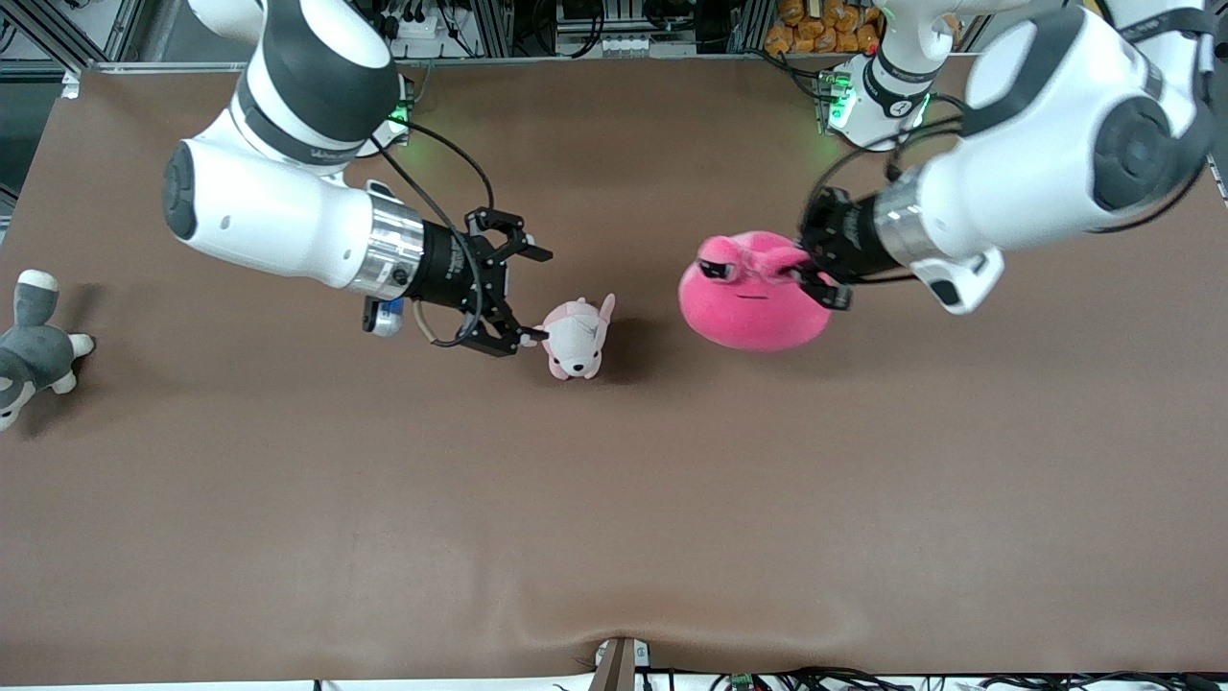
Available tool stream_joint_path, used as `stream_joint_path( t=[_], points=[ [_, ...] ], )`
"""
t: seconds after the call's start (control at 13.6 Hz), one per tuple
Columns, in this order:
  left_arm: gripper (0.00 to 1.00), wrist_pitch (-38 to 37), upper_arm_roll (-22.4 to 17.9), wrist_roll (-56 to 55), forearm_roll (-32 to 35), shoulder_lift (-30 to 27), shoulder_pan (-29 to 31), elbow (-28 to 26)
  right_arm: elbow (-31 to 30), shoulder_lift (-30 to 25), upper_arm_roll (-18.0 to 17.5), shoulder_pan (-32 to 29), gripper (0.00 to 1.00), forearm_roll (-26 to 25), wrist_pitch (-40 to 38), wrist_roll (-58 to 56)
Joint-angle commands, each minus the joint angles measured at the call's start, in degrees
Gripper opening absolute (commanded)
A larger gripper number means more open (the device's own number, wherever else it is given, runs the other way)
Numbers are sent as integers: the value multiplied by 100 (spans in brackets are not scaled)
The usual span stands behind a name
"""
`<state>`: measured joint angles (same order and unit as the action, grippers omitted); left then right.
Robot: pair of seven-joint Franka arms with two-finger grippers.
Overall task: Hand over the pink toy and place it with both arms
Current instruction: 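Carry the pink plush toward the right gripper and grasp its tail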
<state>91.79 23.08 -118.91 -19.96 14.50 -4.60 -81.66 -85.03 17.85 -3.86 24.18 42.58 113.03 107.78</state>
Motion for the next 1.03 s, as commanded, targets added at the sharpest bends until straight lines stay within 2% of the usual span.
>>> stream_joint_path(
  t=[0.0, 0.22, 0.44, 0.59, 0.74, 0.81, 0.89, 0.96],
  points=[
    [0, 320, 3, -702, 54, 193, -435, 247, 118, 157, 43, 359, 100, 31, 9, 295],
    [0, 778, 3, -1186, 45, 290, -805, 265, 66, 167, 34, 544, 100, 14, -79, 743],
    [0, 788, 12, -1275, 36, 290, -911, 265, -49, 166, 43, 720, 100, 14, -683, 902],
    [0, 788, 3, -1451, 36, 290, -1051, 265, -58, 166, 43, 729, 100, 14, -800, 911],
    [0, 788, 3, -1451, 36, 290, -1060, 256, -40, 166, 34, 641, 34, 101, -756, 894],
    [0, 788, 3, -1468, 36, 290, -1060, 265, -23, 175, 34, 641, 31, 180, -738, 928],
    [0, 788, 3, -1477, 36, 290, -1060, 265, -14, 175, 43, 624, 18, 276, -730, 964],
    [0, 788, 3, -1486, 36, 290, -1052, 256, 4, 184, 52, 615, 0, 338, -730, 964]
  ],
)
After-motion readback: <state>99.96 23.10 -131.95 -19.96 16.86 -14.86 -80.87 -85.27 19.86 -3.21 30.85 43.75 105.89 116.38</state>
